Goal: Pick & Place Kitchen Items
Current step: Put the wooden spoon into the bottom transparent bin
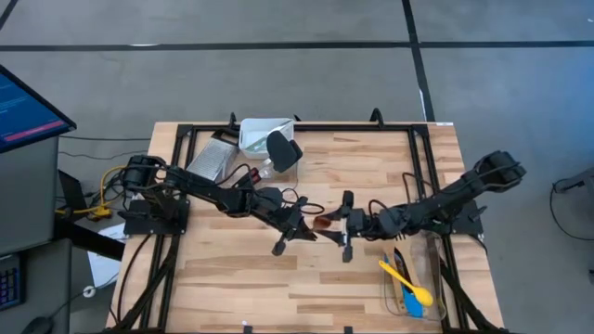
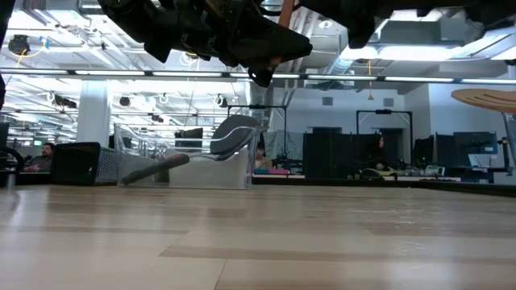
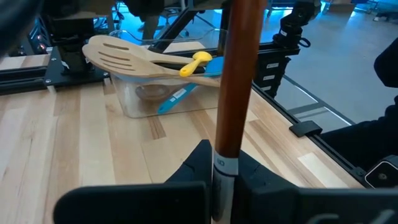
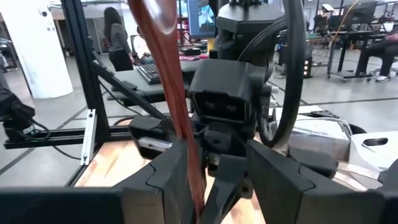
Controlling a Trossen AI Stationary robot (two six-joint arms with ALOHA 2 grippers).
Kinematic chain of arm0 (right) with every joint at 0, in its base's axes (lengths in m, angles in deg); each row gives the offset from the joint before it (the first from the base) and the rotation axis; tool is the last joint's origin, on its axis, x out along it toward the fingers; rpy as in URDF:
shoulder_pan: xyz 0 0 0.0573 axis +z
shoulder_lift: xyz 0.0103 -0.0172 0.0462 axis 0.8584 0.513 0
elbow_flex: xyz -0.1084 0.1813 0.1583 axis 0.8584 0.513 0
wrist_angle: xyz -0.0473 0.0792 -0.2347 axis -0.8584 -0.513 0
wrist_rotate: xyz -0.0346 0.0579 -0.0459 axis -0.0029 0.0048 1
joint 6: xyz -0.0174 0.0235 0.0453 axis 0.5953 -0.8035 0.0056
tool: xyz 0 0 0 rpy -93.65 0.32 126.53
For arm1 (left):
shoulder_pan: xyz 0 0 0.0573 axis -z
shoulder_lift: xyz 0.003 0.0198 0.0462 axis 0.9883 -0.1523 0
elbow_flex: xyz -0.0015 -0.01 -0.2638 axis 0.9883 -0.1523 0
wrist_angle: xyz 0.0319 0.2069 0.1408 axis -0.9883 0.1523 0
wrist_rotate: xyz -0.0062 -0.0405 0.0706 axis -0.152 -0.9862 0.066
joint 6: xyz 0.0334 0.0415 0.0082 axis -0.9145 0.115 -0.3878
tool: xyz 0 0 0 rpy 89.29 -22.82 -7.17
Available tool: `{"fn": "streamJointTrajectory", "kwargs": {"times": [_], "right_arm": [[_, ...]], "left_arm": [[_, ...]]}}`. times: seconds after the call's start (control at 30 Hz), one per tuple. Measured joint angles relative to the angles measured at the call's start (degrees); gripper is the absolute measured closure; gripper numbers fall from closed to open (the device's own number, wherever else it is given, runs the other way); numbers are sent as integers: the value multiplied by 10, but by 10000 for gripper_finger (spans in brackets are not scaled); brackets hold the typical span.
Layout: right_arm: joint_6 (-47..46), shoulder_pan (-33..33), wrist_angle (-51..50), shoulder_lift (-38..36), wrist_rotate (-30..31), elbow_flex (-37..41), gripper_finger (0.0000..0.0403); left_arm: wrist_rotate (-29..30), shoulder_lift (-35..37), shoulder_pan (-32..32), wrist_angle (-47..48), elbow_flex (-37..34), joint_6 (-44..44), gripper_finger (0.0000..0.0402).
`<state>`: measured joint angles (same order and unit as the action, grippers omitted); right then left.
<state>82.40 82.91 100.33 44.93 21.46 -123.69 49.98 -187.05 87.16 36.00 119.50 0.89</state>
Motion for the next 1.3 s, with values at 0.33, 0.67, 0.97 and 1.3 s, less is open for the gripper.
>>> {"fn": "streamJointTrajectory", "kwargs": {"times": [0.33,0.67,0.97,1.3], "right_arm": [[0,14,-46,-1,-3,-9,250],[-2,12,-34,-7,-5,-9,201],[-2,-14,-6,-7,-54,-9,175],[-2,-25,11,-7,-80,-9,209]], "left_arm": [[0,0,0,0,0,0,400],[0,0,0,0,0,0,400],[13,0,0,0,0,0,400],[65,0,-2,0,0,0,400]]}}
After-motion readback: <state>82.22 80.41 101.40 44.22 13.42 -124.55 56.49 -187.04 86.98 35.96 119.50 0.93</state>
